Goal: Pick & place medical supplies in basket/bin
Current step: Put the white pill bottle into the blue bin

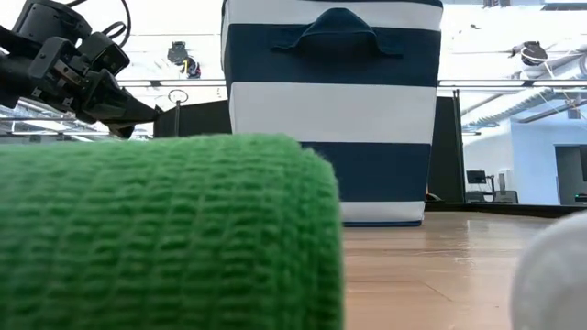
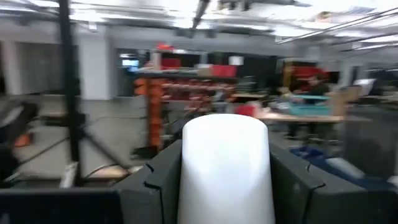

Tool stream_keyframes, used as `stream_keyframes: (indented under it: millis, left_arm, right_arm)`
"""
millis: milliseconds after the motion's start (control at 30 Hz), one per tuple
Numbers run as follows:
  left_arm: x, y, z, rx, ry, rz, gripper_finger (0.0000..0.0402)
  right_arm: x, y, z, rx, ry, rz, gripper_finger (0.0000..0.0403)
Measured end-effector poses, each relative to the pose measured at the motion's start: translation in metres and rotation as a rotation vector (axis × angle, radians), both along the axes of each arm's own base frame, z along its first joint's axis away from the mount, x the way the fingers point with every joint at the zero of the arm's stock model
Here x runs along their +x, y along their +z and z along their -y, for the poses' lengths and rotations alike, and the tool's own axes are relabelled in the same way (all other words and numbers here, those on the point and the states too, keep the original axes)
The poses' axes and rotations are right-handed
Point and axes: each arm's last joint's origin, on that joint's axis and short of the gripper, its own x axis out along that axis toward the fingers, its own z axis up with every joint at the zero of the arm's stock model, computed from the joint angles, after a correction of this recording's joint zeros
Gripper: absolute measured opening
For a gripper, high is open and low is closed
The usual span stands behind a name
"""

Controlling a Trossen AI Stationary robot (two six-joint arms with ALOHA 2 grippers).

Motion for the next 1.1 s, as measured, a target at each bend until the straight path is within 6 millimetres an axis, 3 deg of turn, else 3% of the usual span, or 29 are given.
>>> stream_keyframes:
  millis: [100,233,467,633,767,900,1100]
  left_arm:
    - [0.000,0.000,0.000,0.009,0.012,0.001,0.0033]
    - [0.000,0.000,-0.001,0.024,0.020,0.001,0.0033]
    - [0.000,0.000,-0.001,0.025,0.028,-0.004,0.0033]
    - [0.000,-0.001,-0.001,0.028,0.026,-0.015,0.0033]
    - [0.000,-0.001,-0.001,0.053,0.021,-0.014,0.0033]
    - [0.000,-0.001,-0.001,0.082,0.013,-0.013,0.0033]
    - [0.000,-0.001,-0.001,0.129,0.002,-0.012,0.0033]
  right_arm:
    - [0.019,0.038,0.014,-0.020,-0.047,-0.036,0.0164]
    - [0.068,0.059,0.044,-0.012,-0.025,-0.163,0.0164]
    - [0.156,0.057,0.124,0.057,0.009,-0.417,0.0164]
    - [0.211,0.019,0.160,0.072,0.085,-0.605,0.0164]
    - [0.235,-0.023,0.171,0.056,0.126,-0.785,0.0164]
    - [0.248,-0.070,0.173,0.057,0.185,-0.989,0.0164]
    - [0.265,-0.129,0.157,0.017,0.231,-1.236,0.0164]
